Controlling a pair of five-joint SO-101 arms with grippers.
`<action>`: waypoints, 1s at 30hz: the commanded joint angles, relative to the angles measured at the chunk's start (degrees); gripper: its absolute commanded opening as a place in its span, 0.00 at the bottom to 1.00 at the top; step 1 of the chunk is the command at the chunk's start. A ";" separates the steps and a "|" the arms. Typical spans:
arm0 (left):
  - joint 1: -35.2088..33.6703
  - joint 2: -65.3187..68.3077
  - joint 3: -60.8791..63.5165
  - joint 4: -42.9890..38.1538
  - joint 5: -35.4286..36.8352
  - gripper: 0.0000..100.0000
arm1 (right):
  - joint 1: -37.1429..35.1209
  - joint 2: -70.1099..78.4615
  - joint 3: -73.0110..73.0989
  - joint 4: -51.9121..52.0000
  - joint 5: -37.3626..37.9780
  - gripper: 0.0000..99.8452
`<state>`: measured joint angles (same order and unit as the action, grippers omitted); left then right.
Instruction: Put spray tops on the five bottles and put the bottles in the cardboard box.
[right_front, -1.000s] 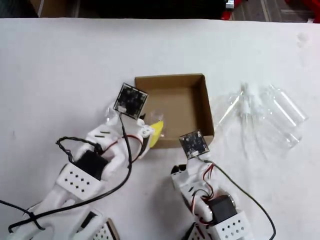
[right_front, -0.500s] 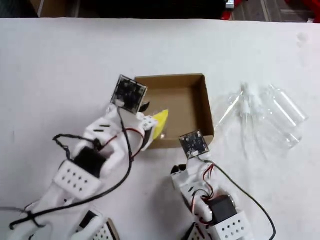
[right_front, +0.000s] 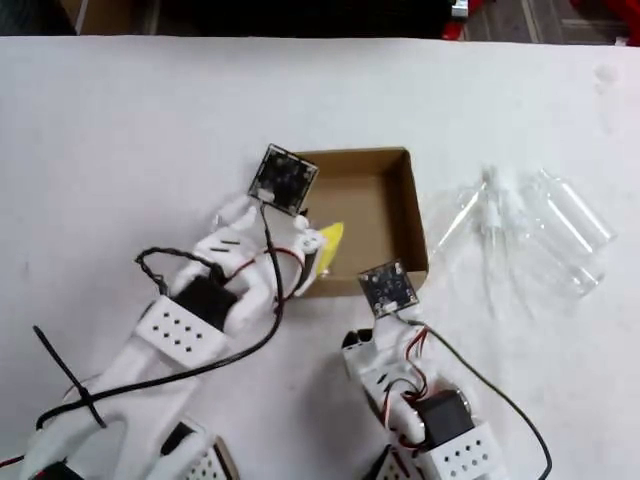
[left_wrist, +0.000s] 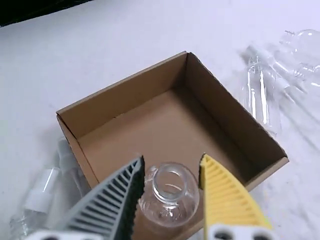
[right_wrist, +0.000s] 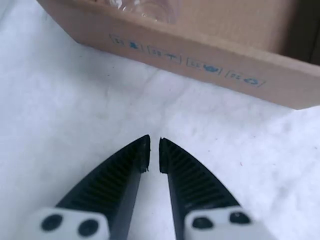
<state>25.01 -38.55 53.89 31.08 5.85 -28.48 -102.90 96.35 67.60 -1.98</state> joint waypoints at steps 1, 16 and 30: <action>1.36 0.13 -1.58 -1.93 -0.44 0.17 | 0.75 -0.31 0.53 0.13 0.62 0.02; 3.56 0.04 0.09 -2.02 -0.62 0.17 | 0.75 -0.31 0.53 0.13 0.62 0.02; -1.45 0.04 0.09 0.26 -0.70 0.18 | 0.75 -0.31 0.53 0.13 0.62 0.02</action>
<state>24.66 -38.55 54.42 30.73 5.85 -28.48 -102.90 96.35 67.60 -1.98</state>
